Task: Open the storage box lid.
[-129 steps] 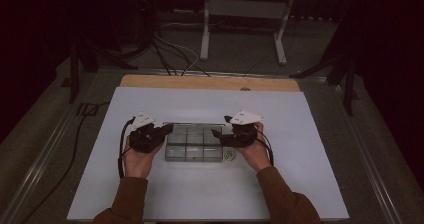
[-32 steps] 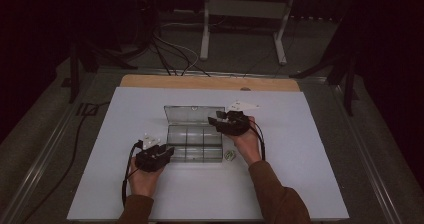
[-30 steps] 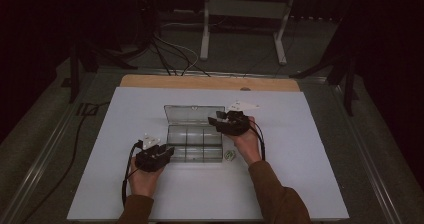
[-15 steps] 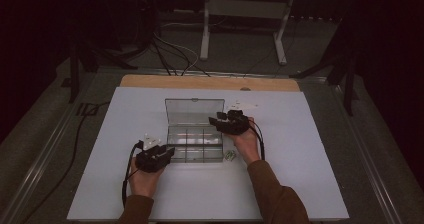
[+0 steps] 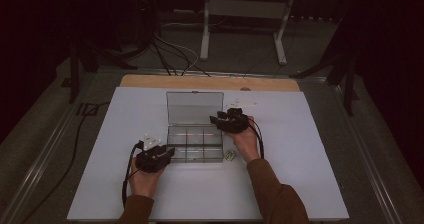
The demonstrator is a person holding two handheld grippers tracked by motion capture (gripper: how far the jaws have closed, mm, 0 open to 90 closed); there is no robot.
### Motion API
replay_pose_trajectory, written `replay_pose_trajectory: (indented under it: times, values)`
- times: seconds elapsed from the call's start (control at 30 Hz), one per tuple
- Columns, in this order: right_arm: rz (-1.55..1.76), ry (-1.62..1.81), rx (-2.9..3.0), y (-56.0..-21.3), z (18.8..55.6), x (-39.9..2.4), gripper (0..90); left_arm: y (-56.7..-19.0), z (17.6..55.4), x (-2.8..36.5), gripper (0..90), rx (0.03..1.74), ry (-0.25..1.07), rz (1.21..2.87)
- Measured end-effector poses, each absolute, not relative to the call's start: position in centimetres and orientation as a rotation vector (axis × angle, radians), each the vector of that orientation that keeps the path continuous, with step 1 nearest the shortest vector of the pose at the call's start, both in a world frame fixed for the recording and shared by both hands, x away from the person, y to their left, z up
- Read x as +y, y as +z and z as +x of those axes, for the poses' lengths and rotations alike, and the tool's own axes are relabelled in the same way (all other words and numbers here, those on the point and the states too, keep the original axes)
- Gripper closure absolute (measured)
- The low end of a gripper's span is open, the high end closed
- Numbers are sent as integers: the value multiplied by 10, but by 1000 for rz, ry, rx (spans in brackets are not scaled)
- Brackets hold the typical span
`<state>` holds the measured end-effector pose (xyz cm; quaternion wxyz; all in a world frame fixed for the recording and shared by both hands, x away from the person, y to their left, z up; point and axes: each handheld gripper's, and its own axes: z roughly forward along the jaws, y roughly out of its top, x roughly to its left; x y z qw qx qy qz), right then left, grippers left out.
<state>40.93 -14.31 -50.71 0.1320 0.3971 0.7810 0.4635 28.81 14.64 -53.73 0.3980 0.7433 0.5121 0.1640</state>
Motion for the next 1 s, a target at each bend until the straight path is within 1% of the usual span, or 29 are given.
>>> replay_pose_trajectory:
  times: [0.17,0.33,1.0]
  values:
    - [1168,1336,2265,-507,411,-143,603,-537,288,146,652,1298,416,1882]
    - [1185,1339,2267,-507,412,-143,604,-537,288,146,652,1299,418,1882]
    - [1262,1311,2286,-515,417,-145,568,-537,288,146,653,1295,418,1886]
